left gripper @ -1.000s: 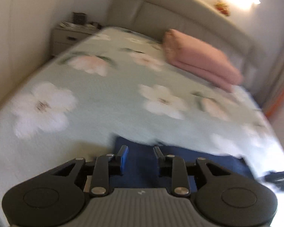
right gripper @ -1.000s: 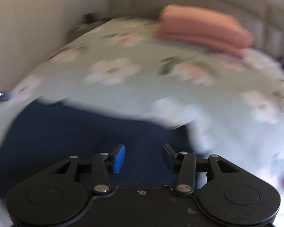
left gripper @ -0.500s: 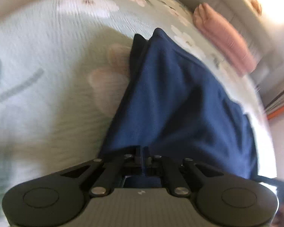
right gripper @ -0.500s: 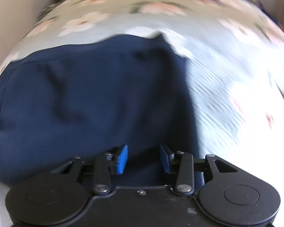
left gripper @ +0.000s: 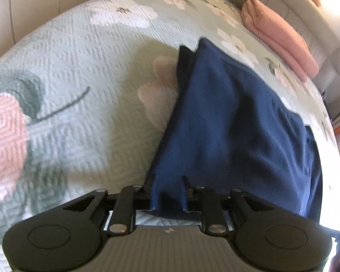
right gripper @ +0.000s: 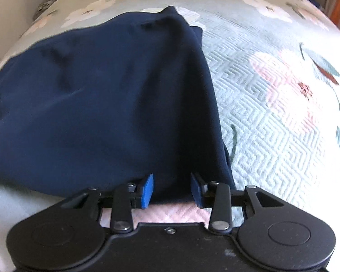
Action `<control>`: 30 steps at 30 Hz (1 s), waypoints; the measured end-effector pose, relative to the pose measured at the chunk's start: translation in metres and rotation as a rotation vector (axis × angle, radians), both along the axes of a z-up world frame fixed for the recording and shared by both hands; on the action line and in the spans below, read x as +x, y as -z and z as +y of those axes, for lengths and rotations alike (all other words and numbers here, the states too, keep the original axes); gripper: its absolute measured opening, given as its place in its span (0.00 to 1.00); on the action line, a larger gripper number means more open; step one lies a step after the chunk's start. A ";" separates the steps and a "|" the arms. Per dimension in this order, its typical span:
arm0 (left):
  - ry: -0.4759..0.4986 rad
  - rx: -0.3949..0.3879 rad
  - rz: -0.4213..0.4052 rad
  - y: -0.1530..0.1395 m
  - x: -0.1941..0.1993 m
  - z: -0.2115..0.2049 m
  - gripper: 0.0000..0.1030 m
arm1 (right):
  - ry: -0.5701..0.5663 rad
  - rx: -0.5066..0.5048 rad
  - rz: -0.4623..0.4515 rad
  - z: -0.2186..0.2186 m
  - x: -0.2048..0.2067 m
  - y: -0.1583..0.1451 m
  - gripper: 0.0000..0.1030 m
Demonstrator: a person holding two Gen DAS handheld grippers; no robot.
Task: Fold large clothes
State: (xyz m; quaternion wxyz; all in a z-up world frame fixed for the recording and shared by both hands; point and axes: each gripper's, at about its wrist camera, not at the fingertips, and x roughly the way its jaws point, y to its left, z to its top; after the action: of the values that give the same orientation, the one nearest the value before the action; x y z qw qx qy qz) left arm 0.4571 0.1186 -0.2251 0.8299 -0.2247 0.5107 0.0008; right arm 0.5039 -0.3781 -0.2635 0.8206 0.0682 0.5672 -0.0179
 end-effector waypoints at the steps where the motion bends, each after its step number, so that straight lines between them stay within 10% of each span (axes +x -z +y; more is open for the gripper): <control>1: -0.006 -0.002 -0.008 -0.003 0.000 0.004 0.40 | 0.009 0.012 -0.008 0.000 -0.001 -0.005 0.44; 4: -0.001 -0.018 -0.016 -0.007 0.004 0.015 0.64 | 0.021 -0.014 -0.025 0.003 -0.003 -0.018 0.50; 10: 0.050 -0.083 0.014 0.009 0.027 0.026 0.66 | 0.069 0.019 0.002 0.019 -0.007 -0.013 0.73; 21: 0.086 -0.436 -0.055 0.061 0.060 0.039 0.77 | 0.030 0.023 -0.002 0.060 -0.010 -0.013 0.73; 30: 0.158 -0.484 -0.158 0.077 0.089 0.015 0.70 | 0.002 0.042 -0.075 0.077 -0.021 -0.026 0.73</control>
State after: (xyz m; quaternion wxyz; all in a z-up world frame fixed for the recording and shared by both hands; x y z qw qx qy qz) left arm 0.5458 0.1332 -0.3018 0.7869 -0.3754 0.4456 -0.2035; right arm 0.4826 -0.3015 -0.2375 0.8397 0.0868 0.5360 -0.0043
